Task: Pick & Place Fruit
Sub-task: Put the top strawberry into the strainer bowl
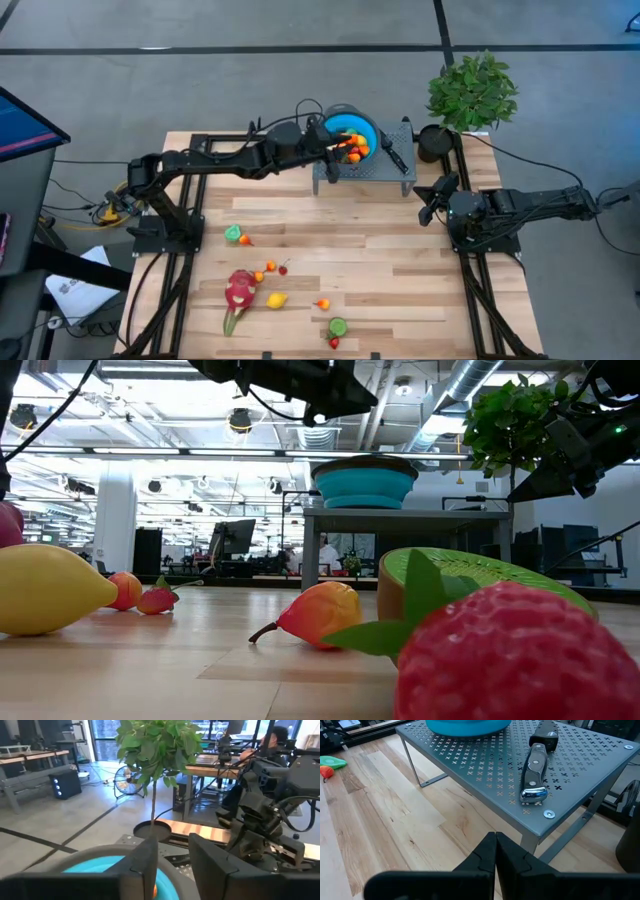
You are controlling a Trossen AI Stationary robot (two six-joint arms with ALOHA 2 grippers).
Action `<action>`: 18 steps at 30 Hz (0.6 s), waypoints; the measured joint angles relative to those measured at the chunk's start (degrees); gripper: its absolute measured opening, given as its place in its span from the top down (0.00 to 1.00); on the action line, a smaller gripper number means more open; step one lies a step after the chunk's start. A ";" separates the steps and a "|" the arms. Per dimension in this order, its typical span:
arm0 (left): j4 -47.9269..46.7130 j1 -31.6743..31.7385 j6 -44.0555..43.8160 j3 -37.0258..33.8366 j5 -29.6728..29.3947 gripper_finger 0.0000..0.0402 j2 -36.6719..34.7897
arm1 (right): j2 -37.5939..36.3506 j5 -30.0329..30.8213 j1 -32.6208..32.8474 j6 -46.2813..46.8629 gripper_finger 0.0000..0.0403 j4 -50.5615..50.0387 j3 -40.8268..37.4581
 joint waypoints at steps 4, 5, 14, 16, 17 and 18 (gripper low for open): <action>-0.85 -1.26 -1.27 0.00 0.44 0.78 0.00 | 0.00 0.01 0.00 0.01 1.00 0.01 0.01; -1.53 -1.57 -1.52 0.00 1.79 0.78 -0.06 | -0.01 0.00 0.00 0.02 1.00 0.01 0.02; -17.08 -8.08 -6.02 -0.22 8.80 0.84 -4.73 | -0.01 0.02 -0.02 0.00 1.00 -0.01 0.00; -20.06 -10.16 -6.34 -0.22 8.85 0.85 -5.79 | -0.01 0.02 -0.02 0.00 1.00 -0.03 0.00; -21.67 -11.14 -6.41 -0.22 8.85 0.85 -6.36 | -0.01 0.02 -0.02 0.00 1.00 -0.03 0.00; -22.92 -12.28 -6.47 -0.22 8.85 0.86 -6.78 | -0.01 0.02 -0.02 0.00 1.00 -0.03 0.00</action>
